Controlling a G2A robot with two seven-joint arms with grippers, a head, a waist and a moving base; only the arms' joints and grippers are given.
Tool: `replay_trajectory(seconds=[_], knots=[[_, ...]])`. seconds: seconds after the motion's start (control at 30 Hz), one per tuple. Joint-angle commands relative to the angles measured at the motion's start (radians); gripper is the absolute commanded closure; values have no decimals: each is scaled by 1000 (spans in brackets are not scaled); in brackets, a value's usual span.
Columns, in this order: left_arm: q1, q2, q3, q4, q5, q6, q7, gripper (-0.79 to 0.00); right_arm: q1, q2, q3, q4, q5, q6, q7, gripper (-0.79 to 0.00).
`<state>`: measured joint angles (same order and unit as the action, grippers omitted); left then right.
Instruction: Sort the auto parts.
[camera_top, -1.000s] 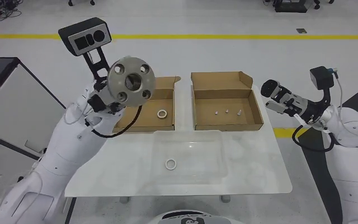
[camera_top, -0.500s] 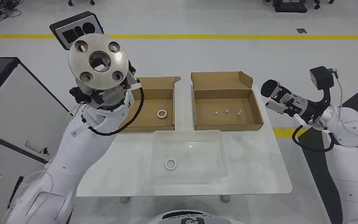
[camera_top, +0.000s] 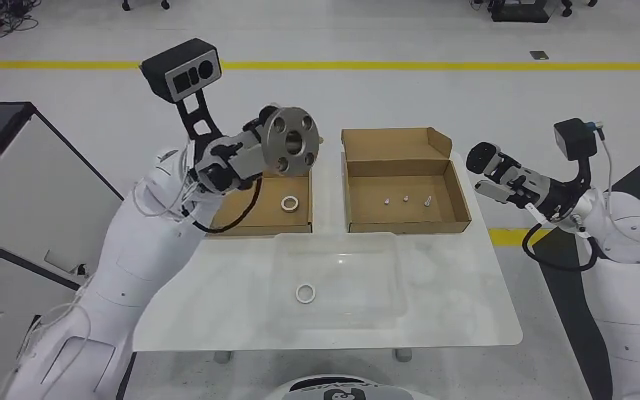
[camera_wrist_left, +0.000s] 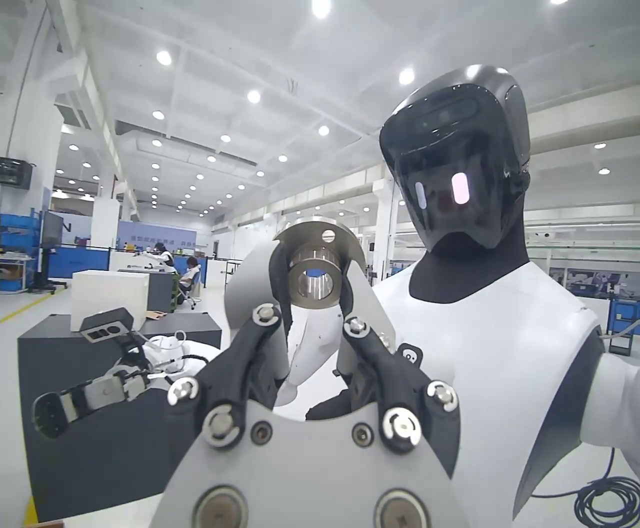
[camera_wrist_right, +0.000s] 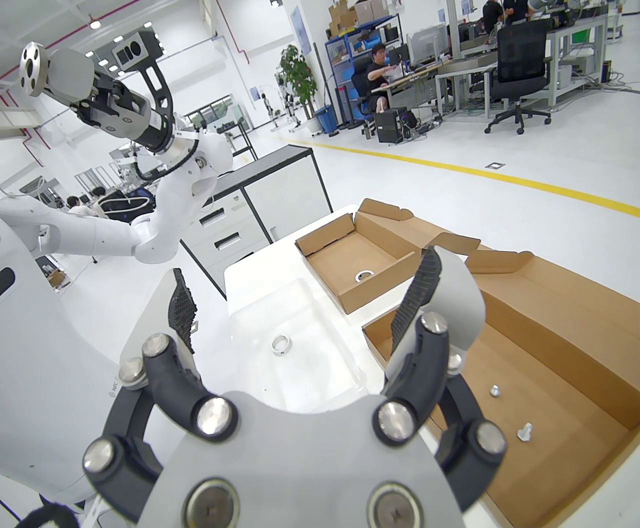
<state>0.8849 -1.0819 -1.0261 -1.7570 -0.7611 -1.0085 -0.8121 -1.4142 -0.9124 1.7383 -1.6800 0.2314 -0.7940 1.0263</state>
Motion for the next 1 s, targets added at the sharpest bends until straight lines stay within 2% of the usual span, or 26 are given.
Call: replay_trajectory(seconds=[0.0, 0.2, 0.3, 0.53, 0.77, 0.97], knots=[[-3, 5, 11, -10, -9, -4, 4, 0, 0, 0, 0, 0, 0, 0, 0, -785], [-9, 12, 22, -37, -89, -4, 4, 0, 0, 0, 0, 0, 0, 0, 0, -785], [-5, 6, 14, -76, -187, -4, 4, 0, 0, 0, 0, 0, 0, 0, 0, -785], [5, -11, -7, -98, -218, -4, 4, 0, 0, 0, 0, 0, 0, 0, 0, -785], [10, -12, -15, -67, -138, -4, 4, 0, 0, 0, 0, 0, 0, 0, 0, -785], [3, 14, -10, -19, 41, 5, -5, 0, 0, 0, 0, 0, 0, 0, 0, -785]])
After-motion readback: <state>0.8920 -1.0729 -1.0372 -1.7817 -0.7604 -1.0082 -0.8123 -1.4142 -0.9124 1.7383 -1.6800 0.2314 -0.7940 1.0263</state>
